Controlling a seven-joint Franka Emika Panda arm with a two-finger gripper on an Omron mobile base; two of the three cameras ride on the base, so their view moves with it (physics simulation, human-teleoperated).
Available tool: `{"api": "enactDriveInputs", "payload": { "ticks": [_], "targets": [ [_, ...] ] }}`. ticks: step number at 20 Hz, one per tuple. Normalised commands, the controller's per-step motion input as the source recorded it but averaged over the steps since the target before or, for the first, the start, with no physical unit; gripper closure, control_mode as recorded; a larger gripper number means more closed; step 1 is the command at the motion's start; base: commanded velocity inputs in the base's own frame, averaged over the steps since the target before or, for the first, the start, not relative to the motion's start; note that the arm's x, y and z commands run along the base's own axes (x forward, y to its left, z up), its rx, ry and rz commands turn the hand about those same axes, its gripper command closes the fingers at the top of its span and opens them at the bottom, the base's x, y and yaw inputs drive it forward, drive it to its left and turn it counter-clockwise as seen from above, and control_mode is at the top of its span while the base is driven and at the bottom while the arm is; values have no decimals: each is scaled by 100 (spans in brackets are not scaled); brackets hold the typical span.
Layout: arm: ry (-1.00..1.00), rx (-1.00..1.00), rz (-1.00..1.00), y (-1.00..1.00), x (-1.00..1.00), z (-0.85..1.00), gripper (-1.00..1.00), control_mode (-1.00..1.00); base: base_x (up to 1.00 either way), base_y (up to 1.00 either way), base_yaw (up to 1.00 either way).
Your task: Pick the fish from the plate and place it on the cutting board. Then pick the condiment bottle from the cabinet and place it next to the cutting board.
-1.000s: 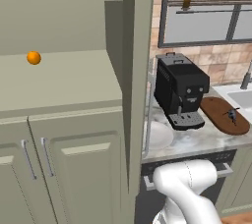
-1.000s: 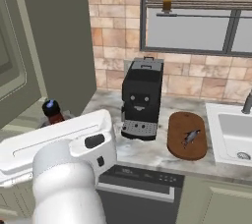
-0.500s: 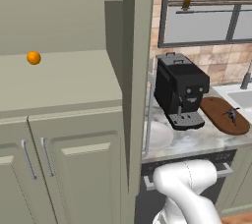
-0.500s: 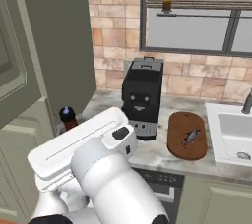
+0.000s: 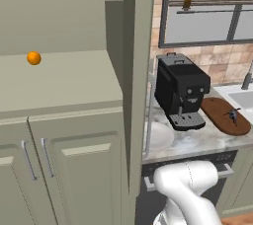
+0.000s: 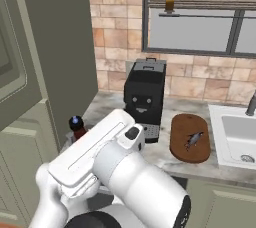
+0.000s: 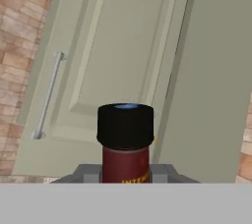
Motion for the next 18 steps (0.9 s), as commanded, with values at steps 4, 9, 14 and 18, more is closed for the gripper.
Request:
{"api": "enactDriveInputs", "payload": {
  "ticks": [4, 9, 14, 18],
  "targets": [
    [0, 0, 0, 0, 34, -26, 100, -100, 0, 0, 0],
    [0, -1, -1, 0, 34, -24, 100, -100, 0, 0, 0],
    [0, -2, -7, 0, 22, -24, 100, -100, 0, 0, 0],
    [0, -2, -8, 0, 18, -29, 100, -100, 0, 0, 0]
  ]
}}
